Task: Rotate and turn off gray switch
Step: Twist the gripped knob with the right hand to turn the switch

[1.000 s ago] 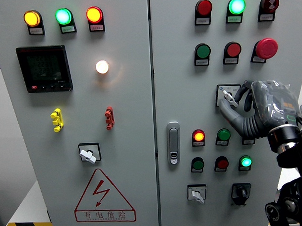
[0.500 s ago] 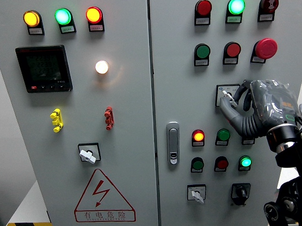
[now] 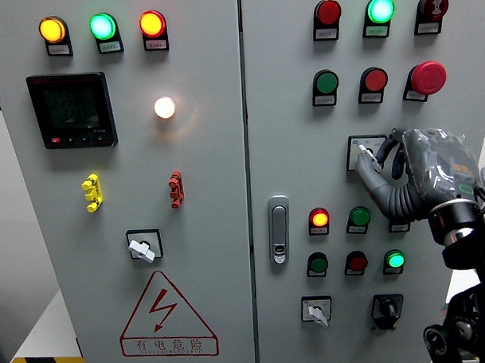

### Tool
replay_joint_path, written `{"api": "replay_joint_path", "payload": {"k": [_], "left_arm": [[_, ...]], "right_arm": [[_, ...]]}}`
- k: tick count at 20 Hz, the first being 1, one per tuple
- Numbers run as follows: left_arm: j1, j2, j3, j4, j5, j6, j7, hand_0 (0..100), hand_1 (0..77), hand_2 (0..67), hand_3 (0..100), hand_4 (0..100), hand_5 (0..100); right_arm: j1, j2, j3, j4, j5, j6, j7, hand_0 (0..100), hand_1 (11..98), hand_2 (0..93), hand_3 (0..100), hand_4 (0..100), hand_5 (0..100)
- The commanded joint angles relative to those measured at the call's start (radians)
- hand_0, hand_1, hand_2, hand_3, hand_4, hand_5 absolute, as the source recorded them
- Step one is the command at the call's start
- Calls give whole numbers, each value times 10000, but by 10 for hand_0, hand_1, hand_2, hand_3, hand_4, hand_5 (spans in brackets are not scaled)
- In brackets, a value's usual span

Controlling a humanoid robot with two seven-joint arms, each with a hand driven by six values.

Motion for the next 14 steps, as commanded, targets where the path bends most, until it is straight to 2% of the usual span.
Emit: {"api": "replay_joint_path", "payload": {"k": [1, 5, 14], "left_arm": [[0, 0, 0, -1, 0, 0, -8, 0, 0, 131, 183, 95, 118], [0, 0, 0, -1, 0, 0, -8, 0, 0, 131, 183, 95, 118], [0, 0, 0, -1, 0, 0, 7, 0, 0, 131, 183, 96, 118]], "right_arm": [[-5, -1, 3, -1, -15, -3, -2, 664, 344, 651, 858, 797, 844], [26, -1, -13, -1, -15, -3, -109, 704, 342, 663, 860, 797, 843], [11, -1, -13, -16, -15, -3, -125, 749, 342, 685, 863, 797, 843]]}}
